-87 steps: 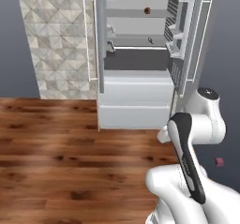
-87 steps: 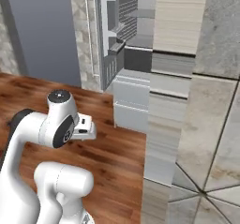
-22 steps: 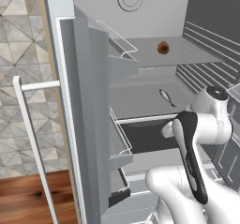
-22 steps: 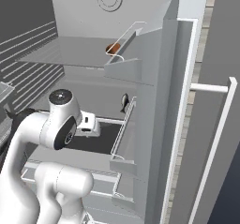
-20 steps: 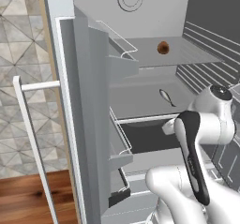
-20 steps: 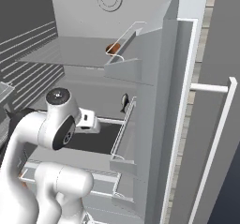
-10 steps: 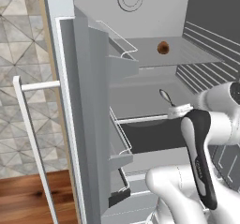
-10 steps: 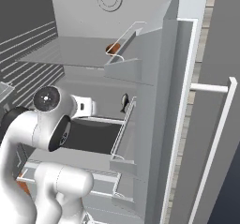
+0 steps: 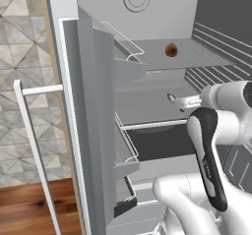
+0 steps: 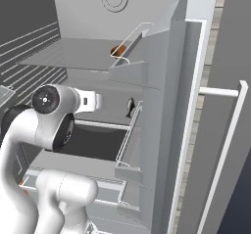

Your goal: Place one potato and one fish in each tupperware on the nearby counter, to pack two identical lunches.

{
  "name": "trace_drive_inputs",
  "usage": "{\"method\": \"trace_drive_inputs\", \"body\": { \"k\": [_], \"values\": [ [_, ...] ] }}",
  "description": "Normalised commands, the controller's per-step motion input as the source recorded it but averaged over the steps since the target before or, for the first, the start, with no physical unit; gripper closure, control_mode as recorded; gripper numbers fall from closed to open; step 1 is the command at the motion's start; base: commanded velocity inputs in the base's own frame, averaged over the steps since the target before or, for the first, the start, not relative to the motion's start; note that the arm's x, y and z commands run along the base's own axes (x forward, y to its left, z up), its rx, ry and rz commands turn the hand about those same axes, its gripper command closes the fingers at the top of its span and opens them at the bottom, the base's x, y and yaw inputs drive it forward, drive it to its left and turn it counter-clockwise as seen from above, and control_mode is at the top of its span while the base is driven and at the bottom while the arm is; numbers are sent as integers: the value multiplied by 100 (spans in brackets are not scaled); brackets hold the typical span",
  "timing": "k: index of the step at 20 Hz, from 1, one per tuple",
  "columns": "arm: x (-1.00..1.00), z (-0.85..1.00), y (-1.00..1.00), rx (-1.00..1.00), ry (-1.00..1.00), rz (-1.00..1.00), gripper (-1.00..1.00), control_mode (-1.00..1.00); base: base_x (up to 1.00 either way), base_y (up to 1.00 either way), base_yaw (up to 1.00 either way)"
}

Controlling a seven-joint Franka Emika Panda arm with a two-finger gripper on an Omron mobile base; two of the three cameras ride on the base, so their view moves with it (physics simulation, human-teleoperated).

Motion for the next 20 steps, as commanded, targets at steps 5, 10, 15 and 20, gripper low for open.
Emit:
{"method": "trace_drive_inputs", "body": {
  "k": [5,10,15,20],
  "values": [
    [28,61,0,6,2,-12,-100,-100,0,0,0],
    [35,41,0,11,-2,-11,-100,-100,0,0,0],
    [32,21,-15,10,-3,-4,-100,-100,0,0,0],
    [28,23,-11,6,0,-2,-100,-100,0,0,0]
  ]
}}
